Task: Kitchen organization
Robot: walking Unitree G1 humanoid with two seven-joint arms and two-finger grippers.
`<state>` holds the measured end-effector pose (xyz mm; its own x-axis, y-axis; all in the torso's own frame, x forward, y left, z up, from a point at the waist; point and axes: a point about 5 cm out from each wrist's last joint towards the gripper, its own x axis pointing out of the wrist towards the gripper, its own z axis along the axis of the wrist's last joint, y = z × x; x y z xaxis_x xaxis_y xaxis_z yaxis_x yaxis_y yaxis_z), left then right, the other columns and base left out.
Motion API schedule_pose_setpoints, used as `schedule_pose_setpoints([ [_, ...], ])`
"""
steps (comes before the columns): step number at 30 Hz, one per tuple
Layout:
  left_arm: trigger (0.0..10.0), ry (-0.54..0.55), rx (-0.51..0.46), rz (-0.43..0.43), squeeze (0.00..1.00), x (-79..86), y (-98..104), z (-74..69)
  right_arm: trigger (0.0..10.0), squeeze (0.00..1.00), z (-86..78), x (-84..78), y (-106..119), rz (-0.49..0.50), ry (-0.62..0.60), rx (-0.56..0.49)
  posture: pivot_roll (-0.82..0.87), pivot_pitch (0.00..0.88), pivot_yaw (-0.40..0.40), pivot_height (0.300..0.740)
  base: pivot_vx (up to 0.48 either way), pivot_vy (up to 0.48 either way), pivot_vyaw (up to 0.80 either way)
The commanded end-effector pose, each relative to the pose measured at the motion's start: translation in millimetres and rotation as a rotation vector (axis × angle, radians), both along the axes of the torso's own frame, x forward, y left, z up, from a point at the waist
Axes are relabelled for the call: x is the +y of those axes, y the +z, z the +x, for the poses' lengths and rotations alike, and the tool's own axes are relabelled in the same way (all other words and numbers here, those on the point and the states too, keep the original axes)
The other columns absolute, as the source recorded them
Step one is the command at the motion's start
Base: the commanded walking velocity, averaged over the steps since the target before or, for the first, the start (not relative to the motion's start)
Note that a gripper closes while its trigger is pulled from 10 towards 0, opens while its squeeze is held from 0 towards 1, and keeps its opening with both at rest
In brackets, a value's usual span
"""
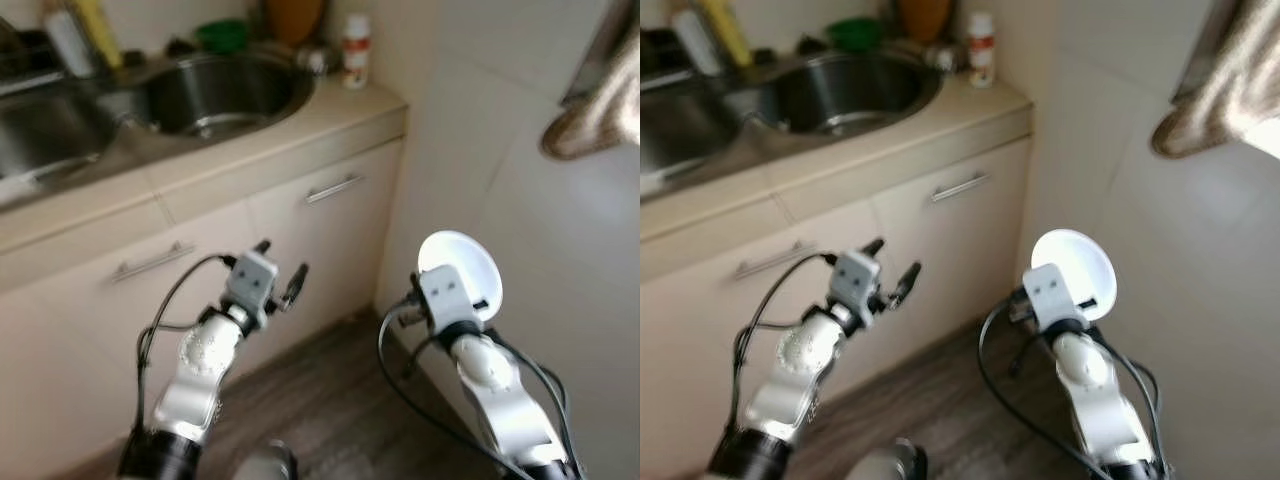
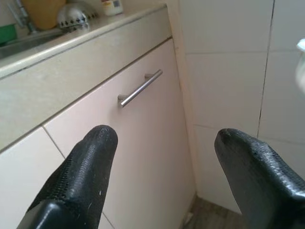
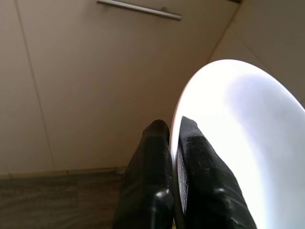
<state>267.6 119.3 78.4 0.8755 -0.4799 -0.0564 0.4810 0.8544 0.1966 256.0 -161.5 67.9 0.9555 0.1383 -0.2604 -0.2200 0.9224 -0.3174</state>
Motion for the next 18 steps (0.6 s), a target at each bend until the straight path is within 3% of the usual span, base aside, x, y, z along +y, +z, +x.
schedule_pose_setpoints([
  [1, 10.0, 0.011, -0.014, 0.015, 0.0, 6.9, 3, 1.8, 10.0, 0.0, 2.4, 3.2, 4, 0.017, 0.005, -0.009, 0.05, 0.0, -0.012, 0.74, 0.0, 0.0, 0.68],
  [7, 10.0, 0.016, -0.036, 0.014, 0.0, 7.4, 6, 2.2, 10.0, 0.0, 3.5, 2.8, 9, 0.004, 0.004, -0.055, 0.06, 0.0, -0.013, 0.74, 0.0, 0.0, 0.68],
  [9, 10.0, 0.055, -0.103, 0.005, 0.0, 11.4, 15, 5.0, 10.0, 0.0, 5.2, 2.1, 24, -0.027, 0.0, -0.175, 0.06, 0.0, -0.013, 0.74, 0.0, 0.0, 0.25],
  [10, 10.0, 0.055, -0.103, 0.005, 0.0, 11.4, 15, 5.0, 10.0, 0.0, 5.2, 2.1, 24, -0.027, 0.0, -0.175, 0.06, 0.0, -0.013, 0.74, 0.0, 0.0, 0.0],
  [11, 10.0, 0.108, -0.169, -0.031, 0.0, 17.9, 27, 9.9, 10.0, 0.0, 6.2, 2.9, 42, -0.046, 0.004, -0.309, 0.06, 0.0, -0.013, 0.74, 0.0, 0.0, 0.0],
  [18, 10.0, 0.14, -0.219, -0.038, 0.0, 21.5, 35, 13.7, 10.0, 0.0, 8.3, 5.9, 70, 0.001, 0.004, -0.48, 0.06, 0.0, -0.015, 0.74, 0.0, 0.0, 0.0],
])
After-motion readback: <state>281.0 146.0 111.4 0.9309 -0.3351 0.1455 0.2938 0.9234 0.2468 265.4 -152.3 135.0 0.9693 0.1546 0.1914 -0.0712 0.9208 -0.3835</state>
